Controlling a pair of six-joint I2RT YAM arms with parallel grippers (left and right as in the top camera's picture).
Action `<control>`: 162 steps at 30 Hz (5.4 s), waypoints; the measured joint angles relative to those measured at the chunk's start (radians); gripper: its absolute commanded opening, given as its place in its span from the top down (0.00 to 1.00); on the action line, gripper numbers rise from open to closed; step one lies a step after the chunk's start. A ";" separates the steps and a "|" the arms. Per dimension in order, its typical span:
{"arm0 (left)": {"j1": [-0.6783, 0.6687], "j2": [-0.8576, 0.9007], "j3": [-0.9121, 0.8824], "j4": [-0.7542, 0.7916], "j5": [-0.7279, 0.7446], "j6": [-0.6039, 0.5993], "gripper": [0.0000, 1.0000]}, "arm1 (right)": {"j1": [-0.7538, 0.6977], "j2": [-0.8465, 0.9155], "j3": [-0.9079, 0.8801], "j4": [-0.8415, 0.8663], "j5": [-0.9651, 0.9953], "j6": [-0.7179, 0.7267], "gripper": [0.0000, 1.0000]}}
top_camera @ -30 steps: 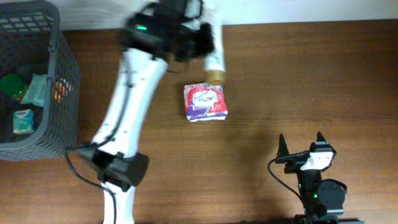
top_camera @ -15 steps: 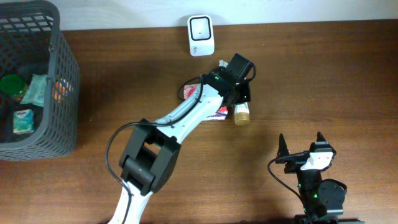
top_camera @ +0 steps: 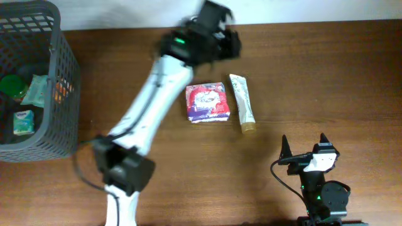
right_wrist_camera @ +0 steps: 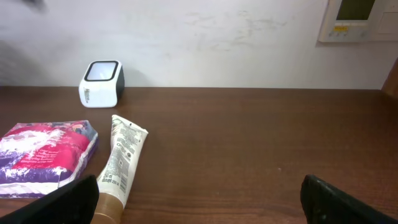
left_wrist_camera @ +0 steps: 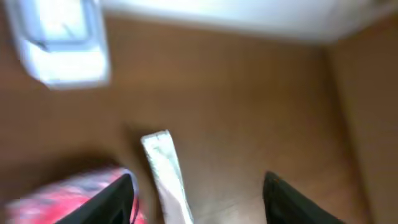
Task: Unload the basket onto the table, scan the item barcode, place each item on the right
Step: 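Carry the cream tube to the scanner and place it beside the pack, then reach into the basket and grasp the small green Kleenex tissue pack, then hold the Kleenex pack under the scanner, then set it left of the pack, then reach into the basket and grasp the small orange box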
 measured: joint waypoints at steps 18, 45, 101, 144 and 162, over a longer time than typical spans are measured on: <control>1.031 -0.132 -0.007 -0.344 -0.366 0.430 0.30 | 0.000 0.000 0.000 0.000 0.000 0.000 0.01; 1.030 0.223 -0.281 -0.168 -0.664 0.564 0.45 | 0.000 0.000 0.000 0.000 0.000 0.000 0.01; 0.117 0.319 -0.114 -0.457 -0.188 -0.024 1.00 | 0.000 0.000 0.000 0.000 0.000 0.000 0.01; 0.840 0.008 0.805 -0.609 -0.368 0.195 0.09 | 0.000 0.000 0.000 0.000 0.000 -0.001 0.01; 0.987 0.190 -0.035 -0.098 -0.133 0.685 0.30 | 0.000 0.000 0.000 0.000 0.000 -0.001 0.01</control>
